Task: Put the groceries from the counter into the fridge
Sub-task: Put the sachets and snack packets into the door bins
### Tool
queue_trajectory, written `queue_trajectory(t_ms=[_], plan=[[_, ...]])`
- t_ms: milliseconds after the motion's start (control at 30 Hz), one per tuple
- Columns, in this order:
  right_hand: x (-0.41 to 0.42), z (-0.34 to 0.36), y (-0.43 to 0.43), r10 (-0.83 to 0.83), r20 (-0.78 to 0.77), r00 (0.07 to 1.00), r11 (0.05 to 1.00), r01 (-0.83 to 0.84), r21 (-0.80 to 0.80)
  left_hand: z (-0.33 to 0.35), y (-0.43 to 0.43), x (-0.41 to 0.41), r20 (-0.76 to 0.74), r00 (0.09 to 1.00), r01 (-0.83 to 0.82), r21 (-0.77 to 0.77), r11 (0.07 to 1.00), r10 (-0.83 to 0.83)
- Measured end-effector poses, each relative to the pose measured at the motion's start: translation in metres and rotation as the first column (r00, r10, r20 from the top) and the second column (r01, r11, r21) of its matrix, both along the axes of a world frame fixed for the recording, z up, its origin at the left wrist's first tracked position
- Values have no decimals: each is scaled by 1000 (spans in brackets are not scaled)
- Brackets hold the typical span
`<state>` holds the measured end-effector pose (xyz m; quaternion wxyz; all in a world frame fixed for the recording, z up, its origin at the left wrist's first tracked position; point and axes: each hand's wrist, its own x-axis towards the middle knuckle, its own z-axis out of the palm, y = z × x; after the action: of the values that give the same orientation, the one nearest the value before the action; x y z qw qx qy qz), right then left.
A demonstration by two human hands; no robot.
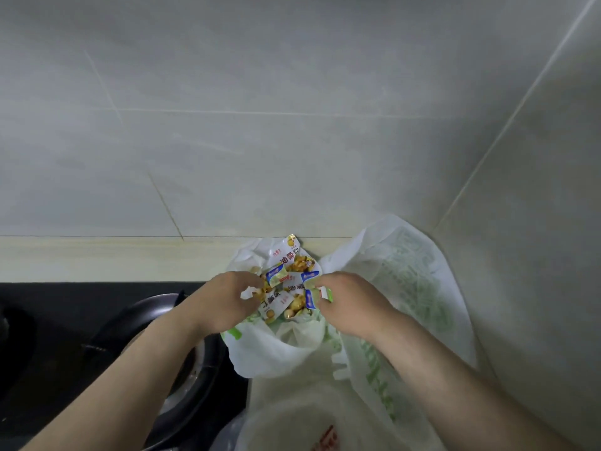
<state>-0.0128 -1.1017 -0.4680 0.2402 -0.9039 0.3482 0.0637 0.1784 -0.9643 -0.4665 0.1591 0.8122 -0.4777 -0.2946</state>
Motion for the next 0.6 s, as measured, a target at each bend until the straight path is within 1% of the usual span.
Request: queue_trajectory(t_ms=[133, 267, 367, 433, 500, 600], plan=[[27, -30, -17, -14, -18, 1000, 999, 15, 33, -25, -33, 18, -107, 994, -28, -9, 1000, 27], [52, -49, -23, 1, 21, 1000, 997, -3, 77, -58, -57, 34, -231, 970, -71, 8, 997, 71], [64, -72, -21, -26, -53, 998, 988, 34, 153, -72, -71, 43, -283, 952, -122, -7, 992, 115], [66, -86, -19, -87, -68, 994, 973, 99, 207, -79, -82, 46, -285, 950, -134, -1, 991, 128], [65, -95, -17, -141, -52, 989, 959, 149, 241, -88, -92, 48, -237, 965, -113, 19, 993, 114], [59, -107, -15, -233, 16, 972, 945, 223, 241, -100, -99, 49, -197, 974, -97, 66, 993, 108]])
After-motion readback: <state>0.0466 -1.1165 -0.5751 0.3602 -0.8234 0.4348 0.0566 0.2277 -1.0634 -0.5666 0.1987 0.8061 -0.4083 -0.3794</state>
